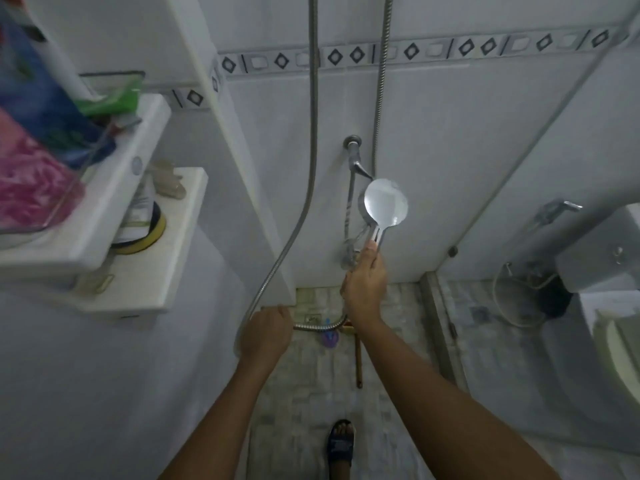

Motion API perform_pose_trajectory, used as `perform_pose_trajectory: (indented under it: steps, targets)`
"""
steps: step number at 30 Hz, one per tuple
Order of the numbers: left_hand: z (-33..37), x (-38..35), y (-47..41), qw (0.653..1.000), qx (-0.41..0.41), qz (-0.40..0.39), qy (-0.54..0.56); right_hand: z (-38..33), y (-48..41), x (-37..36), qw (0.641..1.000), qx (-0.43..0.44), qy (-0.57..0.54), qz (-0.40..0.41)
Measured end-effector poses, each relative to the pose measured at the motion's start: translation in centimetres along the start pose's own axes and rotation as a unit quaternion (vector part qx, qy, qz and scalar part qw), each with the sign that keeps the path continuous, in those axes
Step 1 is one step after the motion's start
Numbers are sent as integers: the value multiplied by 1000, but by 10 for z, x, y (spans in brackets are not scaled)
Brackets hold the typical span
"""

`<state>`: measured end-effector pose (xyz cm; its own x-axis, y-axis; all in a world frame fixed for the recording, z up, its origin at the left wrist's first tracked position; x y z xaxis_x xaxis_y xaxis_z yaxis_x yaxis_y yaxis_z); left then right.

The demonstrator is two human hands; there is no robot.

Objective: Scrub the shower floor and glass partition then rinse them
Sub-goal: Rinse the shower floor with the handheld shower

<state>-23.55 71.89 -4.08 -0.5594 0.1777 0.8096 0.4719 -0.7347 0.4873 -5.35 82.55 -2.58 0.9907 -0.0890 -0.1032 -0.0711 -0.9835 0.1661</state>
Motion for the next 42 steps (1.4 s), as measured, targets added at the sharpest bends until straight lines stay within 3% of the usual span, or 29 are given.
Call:
perform_pose_trajectory:
  steps: [9, 15, 25, 32, 42]
  targets:
    - [-35, -4, 15, 998, 18, -14, -50, 25, 23, -29, 998, -39, 21, -47]
    - [-63, -9, 16, 997, 73, -11, -26, 34, 38, -41, 997, -48, 30, -58]
    - [-82, -16, 22, 997, 74, -8, -16, 46, 54, -49, 991, -67, 67, -94]
    - [-97, -38, 39, 993, 95, -57, -44, 85, 81, -29, 990, -105, 67, -63]
    - [-49, -50, 25, 997, 11, -75, -25, 65, 57, 16, 993, -70, 91, 23]
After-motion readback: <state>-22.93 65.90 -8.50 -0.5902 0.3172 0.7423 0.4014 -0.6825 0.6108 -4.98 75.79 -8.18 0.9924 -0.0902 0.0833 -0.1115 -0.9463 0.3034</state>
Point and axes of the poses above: each hand's wrist, its own y-axis away from the middle knuckle, its own x-axis out of the back of the hand, z = x × y, the point moved 6 cm from there along -y, towards the middle knuckle, and after that the axes turned 11 degrees about -z, right-handed, at the moved point
